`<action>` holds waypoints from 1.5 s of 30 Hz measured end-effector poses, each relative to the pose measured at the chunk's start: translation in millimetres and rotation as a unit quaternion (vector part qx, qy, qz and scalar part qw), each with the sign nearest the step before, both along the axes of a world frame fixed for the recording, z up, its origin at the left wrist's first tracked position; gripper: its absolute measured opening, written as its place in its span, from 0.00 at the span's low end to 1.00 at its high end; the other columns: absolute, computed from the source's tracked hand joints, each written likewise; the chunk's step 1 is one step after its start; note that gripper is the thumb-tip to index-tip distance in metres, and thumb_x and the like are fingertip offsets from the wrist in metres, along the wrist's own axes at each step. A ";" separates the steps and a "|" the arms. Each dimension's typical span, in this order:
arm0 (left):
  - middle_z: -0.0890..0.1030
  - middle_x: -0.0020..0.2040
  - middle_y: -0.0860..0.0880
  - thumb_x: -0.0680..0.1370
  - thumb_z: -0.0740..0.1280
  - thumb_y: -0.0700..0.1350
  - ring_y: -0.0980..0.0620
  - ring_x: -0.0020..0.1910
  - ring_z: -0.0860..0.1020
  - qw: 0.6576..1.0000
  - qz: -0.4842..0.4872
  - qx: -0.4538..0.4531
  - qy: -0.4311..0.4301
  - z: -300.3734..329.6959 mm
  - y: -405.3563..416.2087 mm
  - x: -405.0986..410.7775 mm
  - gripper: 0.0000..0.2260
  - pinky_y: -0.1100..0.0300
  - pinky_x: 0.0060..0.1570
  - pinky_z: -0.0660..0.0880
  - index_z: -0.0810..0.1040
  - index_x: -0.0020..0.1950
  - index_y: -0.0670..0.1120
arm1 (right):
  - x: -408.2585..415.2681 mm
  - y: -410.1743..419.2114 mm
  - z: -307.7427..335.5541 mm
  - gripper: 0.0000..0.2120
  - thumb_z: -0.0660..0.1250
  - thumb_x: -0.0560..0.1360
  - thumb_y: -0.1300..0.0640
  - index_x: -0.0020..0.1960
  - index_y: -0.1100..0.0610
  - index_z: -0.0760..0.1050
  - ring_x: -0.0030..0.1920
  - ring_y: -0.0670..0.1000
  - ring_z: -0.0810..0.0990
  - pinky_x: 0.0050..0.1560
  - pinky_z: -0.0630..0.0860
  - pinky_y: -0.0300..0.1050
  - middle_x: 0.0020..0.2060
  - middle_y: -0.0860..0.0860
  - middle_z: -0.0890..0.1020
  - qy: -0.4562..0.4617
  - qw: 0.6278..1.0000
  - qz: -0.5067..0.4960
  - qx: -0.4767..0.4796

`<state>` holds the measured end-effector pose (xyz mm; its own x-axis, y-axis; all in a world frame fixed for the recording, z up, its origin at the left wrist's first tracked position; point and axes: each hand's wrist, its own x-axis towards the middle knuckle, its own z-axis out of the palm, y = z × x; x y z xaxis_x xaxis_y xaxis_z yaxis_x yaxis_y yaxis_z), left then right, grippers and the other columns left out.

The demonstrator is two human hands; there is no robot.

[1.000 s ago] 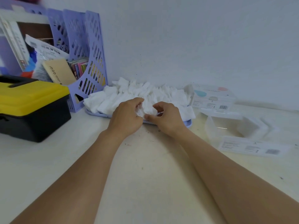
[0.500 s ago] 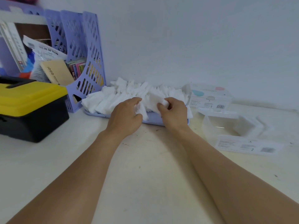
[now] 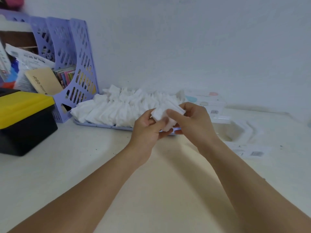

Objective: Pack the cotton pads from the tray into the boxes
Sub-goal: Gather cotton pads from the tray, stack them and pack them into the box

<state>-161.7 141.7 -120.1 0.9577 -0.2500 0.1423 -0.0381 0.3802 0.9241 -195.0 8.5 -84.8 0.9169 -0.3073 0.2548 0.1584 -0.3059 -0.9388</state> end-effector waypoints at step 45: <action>0.82 0.62 0.41 0.84 0.57 0.38 0.41 0.64 0.80 0.988 -0.120 -0.037 0.090 6.9 -0.8 -2.3 0.12 0.43 0.64 0.76 0.74 0.64 0.47 | 5.4 17.7 -10.5 0.48 0.59 0.72 0.25 0.82 0.45 0.43 0.79 0.47 0.59 0.79 0.57 0.53 0.80 0.43 0.58 0.154 0.971 0.171 0.068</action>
